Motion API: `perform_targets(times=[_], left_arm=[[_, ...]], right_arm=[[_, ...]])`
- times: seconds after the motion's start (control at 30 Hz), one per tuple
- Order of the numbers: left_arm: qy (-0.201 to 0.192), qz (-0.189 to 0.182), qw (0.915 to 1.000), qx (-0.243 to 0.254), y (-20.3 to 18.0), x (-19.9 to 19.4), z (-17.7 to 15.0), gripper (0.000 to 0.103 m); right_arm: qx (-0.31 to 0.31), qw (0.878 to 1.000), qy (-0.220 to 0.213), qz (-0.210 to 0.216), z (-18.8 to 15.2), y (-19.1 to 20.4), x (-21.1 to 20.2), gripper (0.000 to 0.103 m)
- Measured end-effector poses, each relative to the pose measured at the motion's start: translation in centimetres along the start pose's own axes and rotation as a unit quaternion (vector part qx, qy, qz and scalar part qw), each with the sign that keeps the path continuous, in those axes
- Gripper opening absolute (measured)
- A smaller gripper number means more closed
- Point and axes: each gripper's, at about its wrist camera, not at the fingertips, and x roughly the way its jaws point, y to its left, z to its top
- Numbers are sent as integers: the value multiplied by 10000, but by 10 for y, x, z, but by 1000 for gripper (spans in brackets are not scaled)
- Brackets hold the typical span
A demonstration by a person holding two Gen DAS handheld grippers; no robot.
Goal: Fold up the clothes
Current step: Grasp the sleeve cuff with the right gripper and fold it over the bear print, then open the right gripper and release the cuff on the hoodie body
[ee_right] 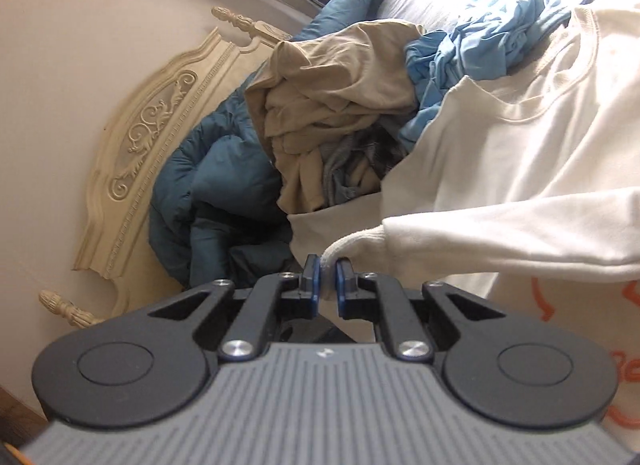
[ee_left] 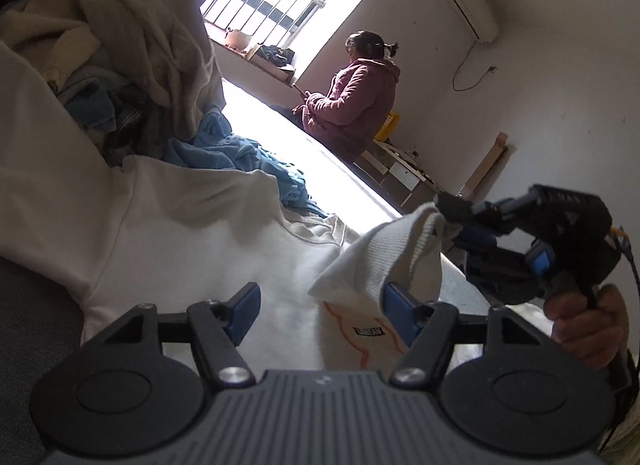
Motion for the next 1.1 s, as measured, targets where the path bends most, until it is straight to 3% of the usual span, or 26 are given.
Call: perform_targets(times=[0.17, 0.3, 0.53, 0.7, 0.8, 0.9, 1.0, 1.1], left_arm=[[-19, 144, 9989, 447, -26, 11, 2, 70], [-21, 178, 9998, 125, -18, 14, 5, 70], [-207, 719, 9937, -831, 36, -12, 12, 69], [-367, 1148, 9881, -956, 62, -45, 15, 69], [-446, 1279, 9858, -989, 69, -58, 17, 69], [-509, 1366, 9844, -982, 71, -63, 20, 69], [-486, 1367, 9846, -980, 70, -59, 21, 69], [-293, 1347, 9866, -867, 62, -47, 20, 69]], right_arm=[[57, 9993, -344, 97, 5, 22, -7, 7], [257, 9961, -717, 440, 10, 28, -19, 7], [351, 9963, -572, 531, -10, 20, -3, 7], [603, 9907, -946, 767, -12, 8, 6, 7], [407, 9881, -1214, 849, -22, 10, 8, 7], [163, 9960, -699, 535, -50, 4, 34, 16], [257, 9993, 265, 40, -83, -13, 69, 43], [394, 9944, 960, -222, -110, -28, 86, 43]])
